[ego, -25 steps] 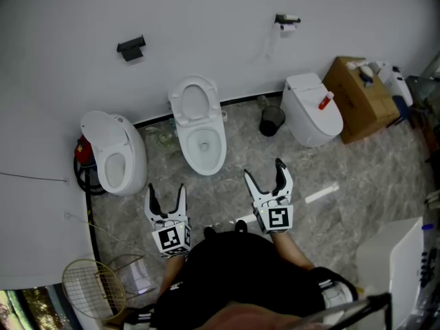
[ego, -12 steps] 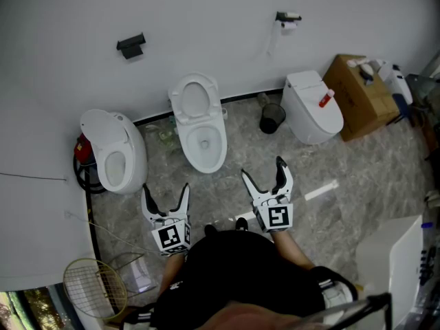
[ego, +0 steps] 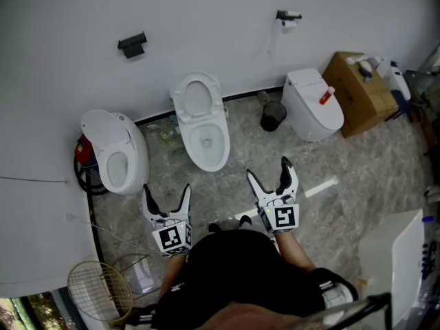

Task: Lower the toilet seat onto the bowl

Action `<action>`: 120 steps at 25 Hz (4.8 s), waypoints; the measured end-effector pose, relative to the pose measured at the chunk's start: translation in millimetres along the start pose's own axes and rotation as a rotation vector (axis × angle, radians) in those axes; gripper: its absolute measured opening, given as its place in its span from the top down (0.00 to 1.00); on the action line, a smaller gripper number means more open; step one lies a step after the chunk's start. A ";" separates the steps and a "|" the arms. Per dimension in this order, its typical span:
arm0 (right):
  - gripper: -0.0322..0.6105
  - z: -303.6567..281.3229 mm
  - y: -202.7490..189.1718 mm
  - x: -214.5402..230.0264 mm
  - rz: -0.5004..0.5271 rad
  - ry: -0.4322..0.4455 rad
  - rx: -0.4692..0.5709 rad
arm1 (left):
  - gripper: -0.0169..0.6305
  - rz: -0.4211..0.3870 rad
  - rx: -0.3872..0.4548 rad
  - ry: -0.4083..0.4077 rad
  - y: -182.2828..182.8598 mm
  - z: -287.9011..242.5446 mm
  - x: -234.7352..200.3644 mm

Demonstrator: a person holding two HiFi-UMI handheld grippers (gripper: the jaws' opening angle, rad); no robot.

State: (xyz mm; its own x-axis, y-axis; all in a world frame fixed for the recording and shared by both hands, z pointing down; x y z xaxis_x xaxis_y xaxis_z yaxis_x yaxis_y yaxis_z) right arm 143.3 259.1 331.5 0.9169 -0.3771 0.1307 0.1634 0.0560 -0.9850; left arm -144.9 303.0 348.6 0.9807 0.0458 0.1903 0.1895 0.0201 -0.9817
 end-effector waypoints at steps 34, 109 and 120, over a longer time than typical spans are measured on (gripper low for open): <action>0.26 -133.9 -28.8 6.1 0.044 0.035 -0.015 | 0.17 0.004 -0.044 -0.012 -34.2 -122.7 -42.4; 0.27 -649.3 -442.1 131.8 0.222 0.336 -0.567 | 0.23 -0.247 -0.467 -0.434 -373.2 -660.9 -7.0; 0.47 -693.3 -461.6 125.5 0.293 0.362 -0.604 | 0.35 -0.290 -0.517 -0.476 -411.1 -713.9 -7.6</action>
State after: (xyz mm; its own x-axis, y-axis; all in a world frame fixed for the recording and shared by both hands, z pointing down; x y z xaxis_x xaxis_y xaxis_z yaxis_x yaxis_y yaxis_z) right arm -69.6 -454.9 724.3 0.6984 -0.7102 -0.0881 -0.3912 -0.2758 -0.8780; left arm -195.4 -418.6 742.9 0.7832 0.5387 0.3106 0.5503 -0.3678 -0.7496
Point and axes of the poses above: the fingertips, and each gripper's own axes: z backward along the fingers, x to its right, y out of its top, the point moved 1 cm from there along z, backward along the fingers, and after that the axes turned 10 degrees about -z, right-handed, at the moved point
